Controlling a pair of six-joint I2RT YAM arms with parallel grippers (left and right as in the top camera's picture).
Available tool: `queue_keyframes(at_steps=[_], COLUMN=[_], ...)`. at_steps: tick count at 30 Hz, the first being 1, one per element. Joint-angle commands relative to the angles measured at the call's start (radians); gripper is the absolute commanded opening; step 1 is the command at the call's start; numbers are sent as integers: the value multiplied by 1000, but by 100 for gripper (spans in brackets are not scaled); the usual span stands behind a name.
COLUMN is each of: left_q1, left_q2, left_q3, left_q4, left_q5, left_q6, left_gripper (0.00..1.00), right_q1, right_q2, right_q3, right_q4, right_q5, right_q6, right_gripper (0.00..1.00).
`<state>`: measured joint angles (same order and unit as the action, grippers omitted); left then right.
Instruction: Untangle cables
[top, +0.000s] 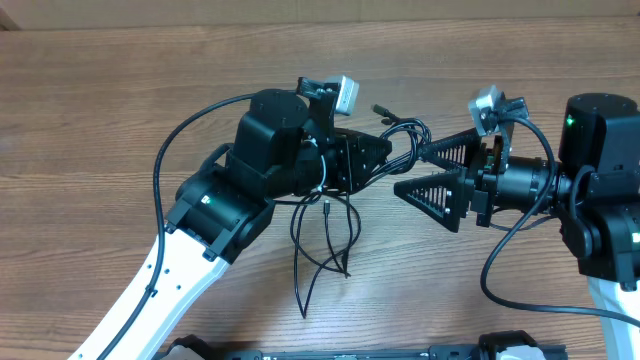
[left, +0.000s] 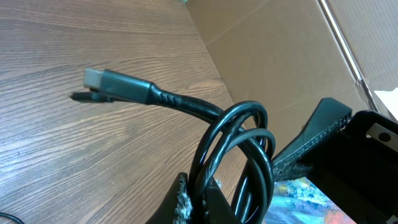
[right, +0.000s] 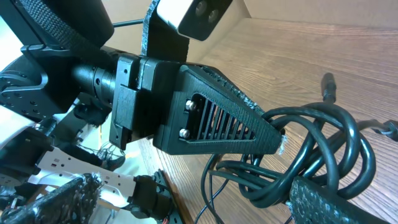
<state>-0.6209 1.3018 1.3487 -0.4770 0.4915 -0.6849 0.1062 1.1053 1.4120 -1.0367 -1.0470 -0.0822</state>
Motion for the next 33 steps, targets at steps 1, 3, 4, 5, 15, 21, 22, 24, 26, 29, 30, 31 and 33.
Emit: queue_keyframes(at_steps=[1,3,4,5,15,21,22,24,26,29,30,31,33], left_q1=[-21,-21,-21,-21,-19,-22,-22,-21,-21,-21,-21,-20,-20], left_q2=[-6,-6,-6,-6,-6,-2,1,3,3,3,3,3,3], left_q3=[13,13,13,13,13,13,13,13,13,13,13,13,13], left_q4=[30,37,40,41,101,100,98,90,83,81,81,79,78], left_q5=[33,33,33,31,80,103,101,84,52,19,16,15,14], left_q6=[-10,-10,-10,-10,59,61,61,60,59,50,49,48,37], left_gripper=[4,4,4,4,4,4,4,4,4,4,4,4,4], right_q1=[6,6,6,6,6,6,6,6,6,6,6,6,6], right_q2=[8,8,8,8,8,8,8,8,8,8,8,8,8], right_q3=[14,14,14,14,14,14,14,14,14,14,14,14,14], right_q4=[-1,-1,-2,-5,-53,-30,-28,-28,-28,-31,-33,-40,-53], right_q5=[-16,-13,-2,9,130,106,95,93,93,98,107,120,140], right_q6=[-4,-4,-3,-3,-3,-3,-3,-3,-3,-3,-3,-3,-3], right_gripper=[96,96,96,96,96,98,98,98,98,95,93,91,81])
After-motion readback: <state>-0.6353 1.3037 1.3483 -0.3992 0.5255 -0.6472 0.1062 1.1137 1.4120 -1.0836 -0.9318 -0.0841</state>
